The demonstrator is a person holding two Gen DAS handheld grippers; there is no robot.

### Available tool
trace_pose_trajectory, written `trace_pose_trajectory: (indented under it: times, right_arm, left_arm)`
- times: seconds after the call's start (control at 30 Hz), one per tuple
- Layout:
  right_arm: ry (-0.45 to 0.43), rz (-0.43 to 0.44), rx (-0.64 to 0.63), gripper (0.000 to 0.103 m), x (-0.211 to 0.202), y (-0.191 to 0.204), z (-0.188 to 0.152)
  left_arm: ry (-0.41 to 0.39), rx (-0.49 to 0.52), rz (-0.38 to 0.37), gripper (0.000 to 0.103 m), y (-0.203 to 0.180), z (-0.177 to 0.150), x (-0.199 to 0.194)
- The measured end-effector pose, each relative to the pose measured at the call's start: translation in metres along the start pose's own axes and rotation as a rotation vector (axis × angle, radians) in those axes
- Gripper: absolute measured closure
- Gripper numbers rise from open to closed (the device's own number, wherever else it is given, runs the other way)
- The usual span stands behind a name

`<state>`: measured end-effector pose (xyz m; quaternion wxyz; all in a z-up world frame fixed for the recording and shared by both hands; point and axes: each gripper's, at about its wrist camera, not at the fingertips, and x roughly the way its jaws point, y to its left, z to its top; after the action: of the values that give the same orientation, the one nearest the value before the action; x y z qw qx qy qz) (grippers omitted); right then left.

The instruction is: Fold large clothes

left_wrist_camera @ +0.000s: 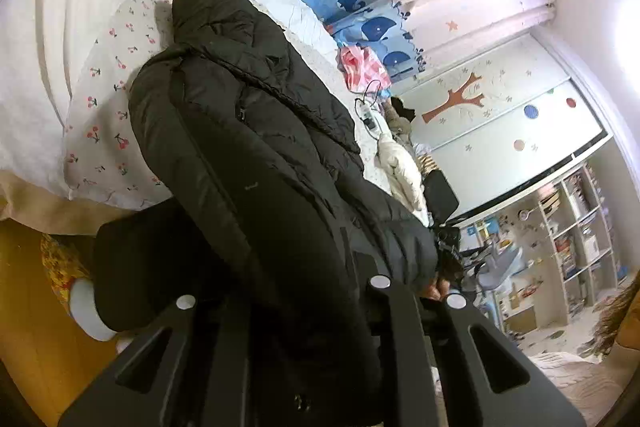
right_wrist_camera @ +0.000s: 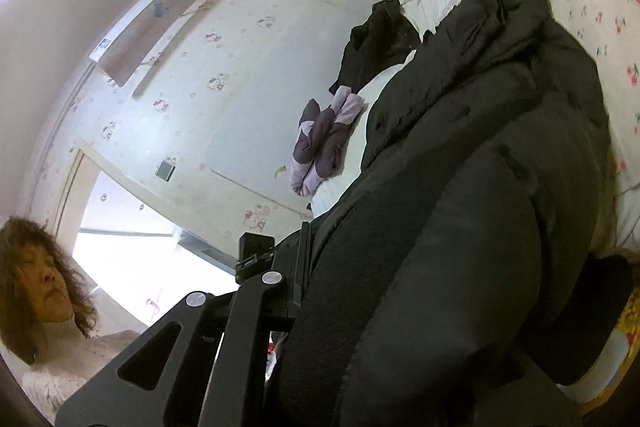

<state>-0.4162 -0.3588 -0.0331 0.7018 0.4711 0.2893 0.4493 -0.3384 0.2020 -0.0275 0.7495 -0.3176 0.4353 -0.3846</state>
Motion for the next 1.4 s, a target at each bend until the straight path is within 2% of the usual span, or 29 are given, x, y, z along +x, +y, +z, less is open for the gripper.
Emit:
trace_pose_trajectory:
  times: [0.13,0.27,0.43,0.57,0.67,0.73,0.8,0.87,0.9,0.93,1.0,1.07,1.1,1.13,1.2,1.23,1.27,1.3,1.33,1.4]
  right_arm:
    - [-0.033,0.057,-0.02,0.091,-0.009,0.005,0.02]
    - [-0.082,0.083,-0.046,0.091,-0.004,0.012,0.062]
    - [-0.151,0.073,-0.043,0.088,0.017,0.012,0.133]
    - [-0.212,0.018,0.006,0.087,0.036,-0.01,0.191]
    - [-0.253,-0.071,0.065,0.086,0.052,-0.041,0.23]
    - [-0.269,-0.167,0.115,0.084,0.064,-0.071,0.252]
    - [-0.261,-0.255,0.16,0.083,0.074,-0.102,0.265]
    - [-0.245,-0.355,0.267,0.081,0.086,-0.146,0.273]
    - [-0.234,-0.37,0.293,0.08,0.089,-0.159,0.273]
    - [-0.236,-0.351,0.332,0.08,0.092,-0.176,0.275]
    - [-0.248,-0.317,0.358,0.077,0.092,-0.185,0.275]
    - [-0.264,-0.282,0.368,0.068,0.086,-0.181,0.275]
    - [-0.274,-0.266,0.369,0.054,0.083,-0.177,0.275]
    - [-0.283,-0.26,0.361,0.037,0.079,-0.171,0.274]
    - [-0.316,-0.27,0.295,0.018,0.069,-0.148,0.274]
    - [-0.321,-0.274,0.255,0.014,0.066,-0.134,0.275]
    - [-0.325,-0.292,0.203,0.013,0.066,-0.117,0.276]
    - [-0.321,-0.312,0.16,0.012,0.065,-0.102,0.271]
    - [-0.305,-0.373,0.069,0.011,0.071,-0.083,0.271]
    - [-0.249,-0.504,-0.097,0.008,0.093,-0.056,0.271]
  left_arm:
    - [-0.047,0.012,-0.033,0.087,-0.011,0.018,-0.008]
    - [-0.134,0.028,-0.071,0.087,-0.03,0.063,-0.013]
    - [-0.22,0.042,-0.072,0.087,-0.045,0.143,0.008]
    - [-0.285,-0.006,-0.055,0.087,-0.031,0.207,0.039]
    - [-0.327,-0.03,0.033,0.087,-0.009,0.253,0.078]
    - [-0.335,-0.044,0.095,0.087,0.009,0.27,0.102]
    - [-0.337,-0.074,0.189,0.087,0.032,0.285,0.133]
    - [-0.325,-0.108,0.272,0.086,0.057,0.293,0.159]
    - [-0.315,-0.137,0.32,0.084,0.074,0.296,0.174]
    - [-0.307,-0.159,0.342,0.083,0.087,0.297,0.185]
    - [-0.301,-0.192,0.368,0.081,0.11,0.296,0.201]
    - [-0.3,-0.187,0.38,0.08,0.113,0.294,0.205]
    - [-0.296,-0.173,0.38,0.078,0.111,0.294,0.201]
    - [-0.301,-0.176,0.359,0.073,0.106,0.293,0.195]
    - [-0.335,-0.215,0.293,0.06,0.101,0.292,0.18]
    - [-0.382,-0.237,0.226,0.044,0.096,0.292,0.168]
    - [-0.423,-0.249,0.177,0.024,0.091,0.293,0.161]
    - [-0.496,-0.267,0.114,0.016,0.086,0.292,0.148]
    - [-0.558,-0.287,0.068,0.007,0.084,0.29,0.135]
    - [-0.62,-0.34,0.017,0.007,0.083,0.29,0.119]
